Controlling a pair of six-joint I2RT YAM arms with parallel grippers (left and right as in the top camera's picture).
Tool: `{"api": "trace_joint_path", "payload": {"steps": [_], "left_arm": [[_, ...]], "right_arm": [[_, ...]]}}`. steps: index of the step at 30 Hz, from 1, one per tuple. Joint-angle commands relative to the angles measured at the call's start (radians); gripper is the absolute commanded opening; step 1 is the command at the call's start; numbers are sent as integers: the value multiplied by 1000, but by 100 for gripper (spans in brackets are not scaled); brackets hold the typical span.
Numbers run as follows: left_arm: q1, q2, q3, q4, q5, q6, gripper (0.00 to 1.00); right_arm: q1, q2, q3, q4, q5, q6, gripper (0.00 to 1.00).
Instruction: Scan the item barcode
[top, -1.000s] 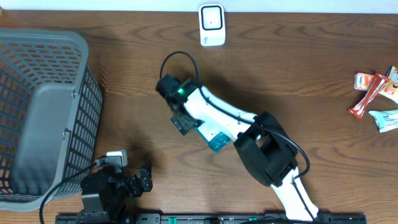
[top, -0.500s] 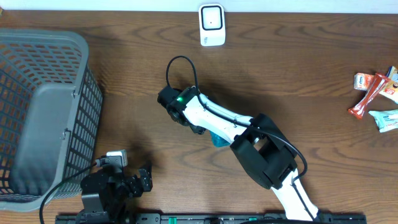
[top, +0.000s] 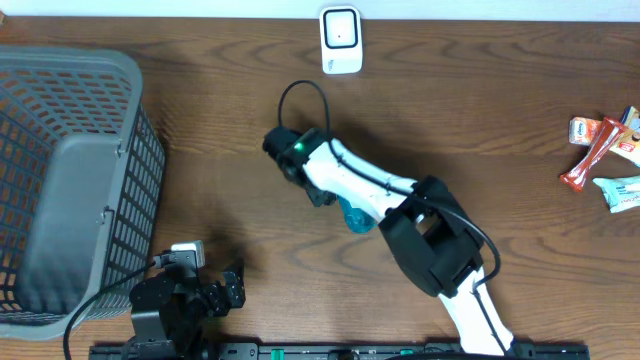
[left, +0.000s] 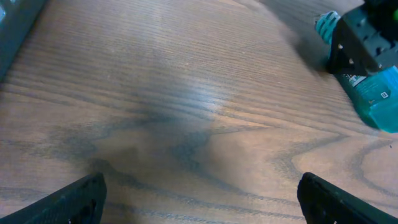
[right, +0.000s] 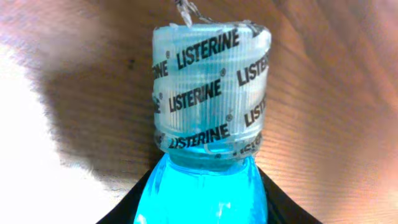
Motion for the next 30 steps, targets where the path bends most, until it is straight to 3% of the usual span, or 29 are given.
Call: {"api": "trace_joint_path", "payload": {"steps": [1,2,4,8,11,17,22,26,29,30], "left_arm": [[-4,-5,2,-9,-3,6,98],[-4,-5,2,-9,-3,6,98],[-4,-5,2,-8,-3,6,98],[-4,-5,2,-9,-3,6,98],[-4,-5,2,-8,-3,6,98],[-4,-5,2,-8,-3,6,98],[-4,-5,2,-8,-3,6,98],[-4,-5,2,-9,-3,6,98],[-4,-5,2,-8,-3,6,98],[-4,-5,2,-9,-3,6,98]], "right_arm": [[-61,71,3,-37,-211,167,23],[-80,71,14,-41,-254,208,31],[-113,71,29,-36,-361,266,33],[-182,71,33,14,-558,365,24],[-212,71,33,34,-586,453,24],[-241,71,33,47,-599,631,42],[-252,71,33,72,-666,686,45],[-252,71,33,72,-671,685,33],[-253,71,33,77,-671,684,32],[-254,71,33,77,-671,683,25]]}}
